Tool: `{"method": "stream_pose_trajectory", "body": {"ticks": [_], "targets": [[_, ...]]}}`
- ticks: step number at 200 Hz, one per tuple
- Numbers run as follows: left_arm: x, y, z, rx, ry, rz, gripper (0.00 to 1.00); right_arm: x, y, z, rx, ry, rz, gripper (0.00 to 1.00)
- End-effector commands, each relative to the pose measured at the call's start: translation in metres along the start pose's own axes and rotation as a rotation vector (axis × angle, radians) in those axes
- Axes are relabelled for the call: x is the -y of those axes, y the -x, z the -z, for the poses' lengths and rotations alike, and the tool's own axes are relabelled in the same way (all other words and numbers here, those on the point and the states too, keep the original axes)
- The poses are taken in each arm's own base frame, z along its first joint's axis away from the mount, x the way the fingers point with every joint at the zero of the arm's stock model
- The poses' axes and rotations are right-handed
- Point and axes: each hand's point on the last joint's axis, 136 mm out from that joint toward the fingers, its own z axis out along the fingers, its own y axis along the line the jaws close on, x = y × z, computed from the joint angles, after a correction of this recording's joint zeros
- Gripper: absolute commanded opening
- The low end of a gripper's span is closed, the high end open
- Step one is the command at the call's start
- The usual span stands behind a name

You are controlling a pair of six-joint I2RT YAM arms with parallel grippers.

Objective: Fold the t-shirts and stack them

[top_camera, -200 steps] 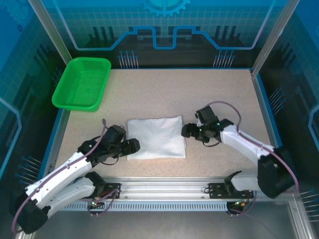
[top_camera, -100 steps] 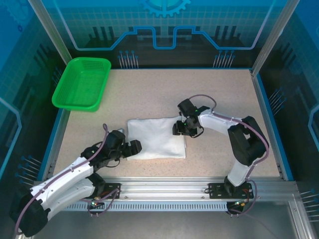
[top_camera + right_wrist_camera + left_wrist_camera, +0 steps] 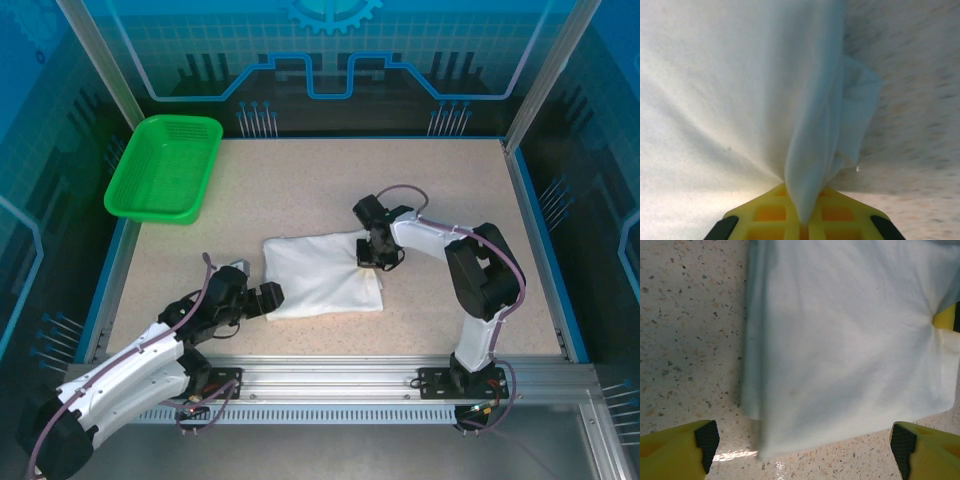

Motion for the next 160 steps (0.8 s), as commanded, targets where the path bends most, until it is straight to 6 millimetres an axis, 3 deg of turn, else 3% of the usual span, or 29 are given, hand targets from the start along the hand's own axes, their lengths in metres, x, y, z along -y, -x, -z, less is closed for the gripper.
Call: {"method": "stream_pose_trajectory", "body": {"ticks": [1,46,93,120,123,128,160], "targets": [[0.0,-0.001,-0.002,0.002,-0.018,0.009,0.91,0.045,0.033,0.017,0.056,-0.17,-0.001,0.04],[0.005,0.0,-0.003,-0.001,-0.031,-0.002,0.91,0.114,0.113,0.052,0.187,-0.27,-0.079,0.0],[0.009,0.0,-0.01,-0.033,-0.019,-0.018,0.91,0.197,0.19,0.055,0.221,-0.359,-0.159,0.0],[0.008,0.0,-0.014,-0.04,-0.011,-0.015,0.91,0.24,0.221,0.047,0.22,-0.413,-0.197,0.0],[0.008,0.001,-0.014,-0.039,-0.01,-0.013,0.91,0.244,0.225,0.053,0.232,-0.418,-0.204,0.0],[0.008,0.001,-0.015,-0.043,-0.008,-0.014,0.91,0.252,0.227,0.043,0.21,-0.428,-0.215,0.0],[0.008,0.002,-0.019,-0.062,0.017,-0.027,0.91,0.293,0.254,0.052,0.259,-0.488,-0.264,0.0]]}}
